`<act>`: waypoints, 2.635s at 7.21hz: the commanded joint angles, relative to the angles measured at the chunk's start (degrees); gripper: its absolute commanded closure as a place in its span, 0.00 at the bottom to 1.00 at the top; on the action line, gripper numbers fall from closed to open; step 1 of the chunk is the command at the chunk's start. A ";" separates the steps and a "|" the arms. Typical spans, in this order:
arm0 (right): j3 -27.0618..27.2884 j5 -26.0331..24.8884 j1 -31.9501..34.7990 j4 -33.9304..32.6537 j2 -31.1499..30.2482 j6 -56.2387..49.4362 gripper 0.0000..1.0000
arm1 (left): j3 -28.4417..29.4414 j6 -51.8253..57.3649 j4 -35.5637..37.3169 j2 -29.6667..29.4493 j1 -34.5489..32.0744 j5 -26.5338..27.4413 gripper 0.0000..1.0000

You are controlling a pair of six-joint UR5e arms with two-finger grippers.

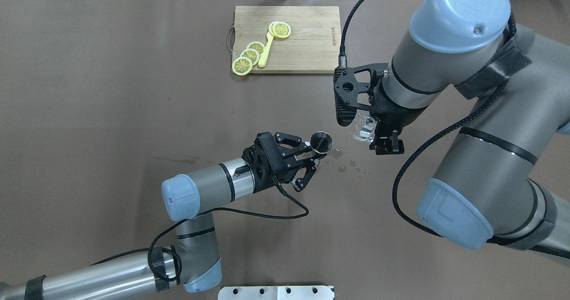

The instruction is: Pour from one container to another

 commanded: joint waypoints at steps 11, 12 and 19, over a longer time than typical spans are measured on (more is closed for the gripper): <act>-3.90 -3.11 -2.59 -14.41 7.80 0.09 1.00 | -0.09 0.01 0.00 -0.09 0.00 0.00 1.00; -4.95 -3.11 -2.68 -14.50 8.68 0.09 1.00 | -0.09 0.01 0.00 -0.09 0.00 0.00 1.00; -8.03 -4.77 -3.64 -19.33 11.93 0.09 1.00 | 0.00 0.01 0.00 -0.35 0.00 0.00 1.00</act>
